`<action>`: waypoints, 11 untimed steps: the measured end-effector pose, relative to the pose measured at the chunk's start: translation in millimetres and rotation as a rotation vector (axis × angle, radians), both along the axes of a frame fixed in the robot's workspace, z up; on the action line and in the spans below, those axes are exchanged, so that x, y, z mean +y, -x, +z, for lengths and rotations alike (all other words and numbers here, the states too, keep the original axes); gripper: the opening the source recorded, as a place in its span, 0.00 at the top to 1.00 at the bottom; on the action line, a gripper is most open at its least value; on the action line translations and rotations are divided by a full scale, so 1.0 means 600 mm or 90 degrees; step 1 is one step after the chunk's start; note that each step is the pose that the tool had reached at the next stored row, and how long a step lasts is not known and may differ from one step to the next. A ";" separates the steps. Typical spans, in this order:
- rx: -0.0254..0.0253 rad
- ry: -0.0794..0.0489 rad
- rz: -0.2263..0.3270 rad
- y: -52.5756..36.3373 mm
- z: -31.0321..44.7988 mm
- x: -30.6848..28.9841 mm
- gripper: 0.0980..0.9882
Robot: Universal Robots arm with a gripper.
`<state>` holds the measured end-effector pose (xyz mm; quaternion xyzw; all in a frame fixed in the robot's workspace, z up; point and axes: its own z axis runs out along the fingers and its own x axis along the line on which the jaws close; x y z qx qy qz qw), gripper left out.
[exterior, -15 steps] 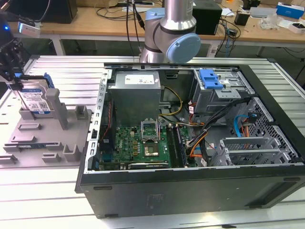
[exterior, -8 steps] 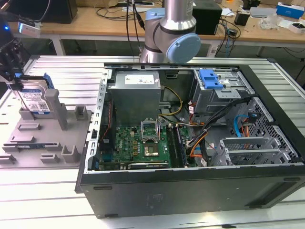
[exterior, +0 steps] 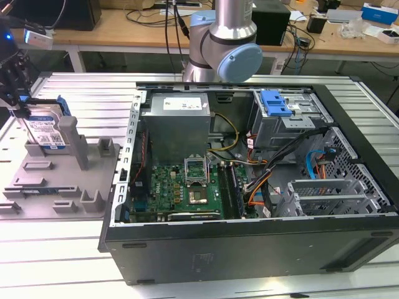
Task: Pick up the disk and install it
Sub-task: 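Pick up the disk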
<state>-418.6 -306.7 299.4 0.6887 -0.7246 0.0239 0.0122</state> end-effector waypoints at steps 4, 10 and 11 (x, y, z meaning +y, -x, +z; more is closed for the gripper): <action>-0.0002 -0.001 0.000 0.000 0.000 0.0000 0.70; -0.0001 -0.012 0.000 0.000 0.000 -0.0031 0.70; 0.0000 -0.012 0.000 0.000 0.000 -0.0035 0.70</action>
